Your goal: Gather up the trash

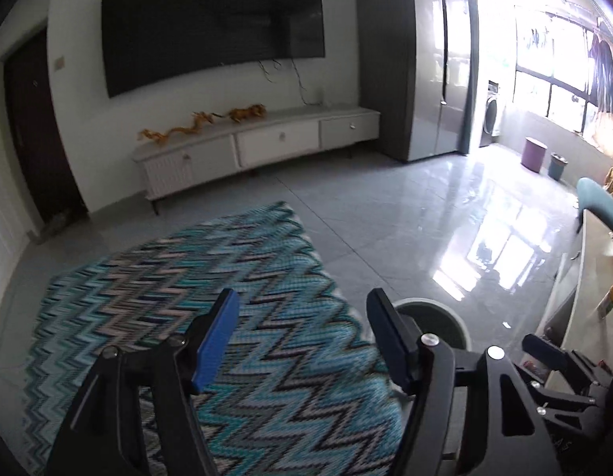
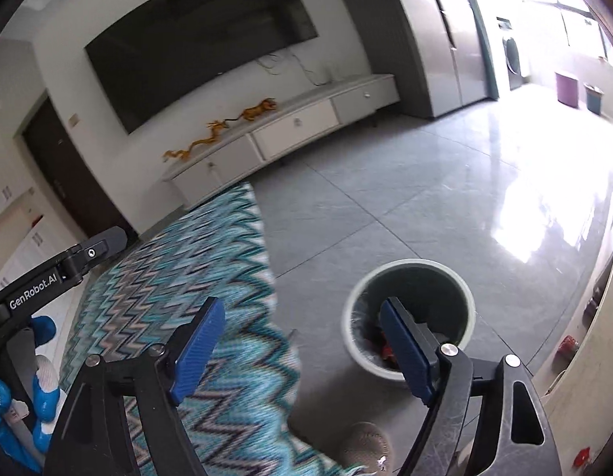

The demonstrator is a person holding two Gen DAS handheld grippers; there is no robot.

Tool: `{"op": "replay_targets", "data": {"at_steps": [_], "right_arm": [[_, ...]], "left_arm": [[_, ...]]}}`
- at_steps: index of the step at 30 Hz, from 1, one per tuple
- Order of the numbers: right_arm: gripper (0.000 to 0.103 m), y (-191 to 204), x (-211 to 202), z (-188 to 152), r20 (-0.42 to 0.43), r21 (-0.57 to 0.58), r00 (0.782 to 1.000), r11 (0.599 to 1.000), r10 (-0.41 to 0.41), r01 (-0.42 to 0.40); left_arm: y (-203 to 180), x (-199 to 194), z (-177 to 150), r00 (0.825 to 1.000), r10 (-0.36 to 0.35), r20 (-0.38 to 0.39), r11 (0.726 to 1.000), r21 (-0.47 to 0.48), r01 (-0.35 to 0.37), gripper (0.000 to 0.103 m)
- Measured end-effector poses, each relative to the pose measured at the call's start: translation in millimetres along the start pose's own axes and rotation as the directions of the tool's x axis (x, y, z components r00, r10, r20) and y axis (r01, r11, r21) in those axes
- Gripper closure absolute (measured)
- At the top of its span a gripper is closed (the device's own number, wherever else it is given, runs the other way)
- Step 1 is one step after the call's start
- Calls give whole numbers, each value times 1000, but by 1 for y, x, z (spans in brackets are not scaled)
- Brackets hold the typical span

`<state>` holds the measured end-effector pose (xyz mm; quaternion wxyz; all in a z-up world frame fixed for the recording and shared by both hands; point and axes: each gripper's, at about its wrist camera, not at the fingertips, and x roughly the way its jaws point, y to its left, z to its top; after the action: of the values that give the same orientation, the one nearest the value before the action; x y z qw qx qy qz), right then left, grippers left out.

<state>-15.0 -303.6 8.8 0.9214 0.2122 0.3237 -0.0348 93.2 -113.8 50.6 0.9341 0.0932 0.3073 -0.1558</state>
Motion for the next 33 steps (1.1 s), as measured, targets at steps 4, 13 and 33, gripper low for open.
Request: {"op": "replay_targets", "data": {"at_steps": [4, 13, 33], "right_arm": [[21, 30, -10, -7, 0, -41, 1000, 999, 13, -13], [12, 89, -30, -27, 42, -129, 999, 991, -21, 26], [0, 121, -34, -63, 150, -226, 973, 951, -178, 209]], "left_arm": [[21, -34, -16, 991, 115, 64, 993, 9, -115, 20], [68, -87, -53, 967, 225, 120, 974, -49, -221, 0], [106, -114, -92, 948, 263, 179, 961, -134, -241, 0]]}}
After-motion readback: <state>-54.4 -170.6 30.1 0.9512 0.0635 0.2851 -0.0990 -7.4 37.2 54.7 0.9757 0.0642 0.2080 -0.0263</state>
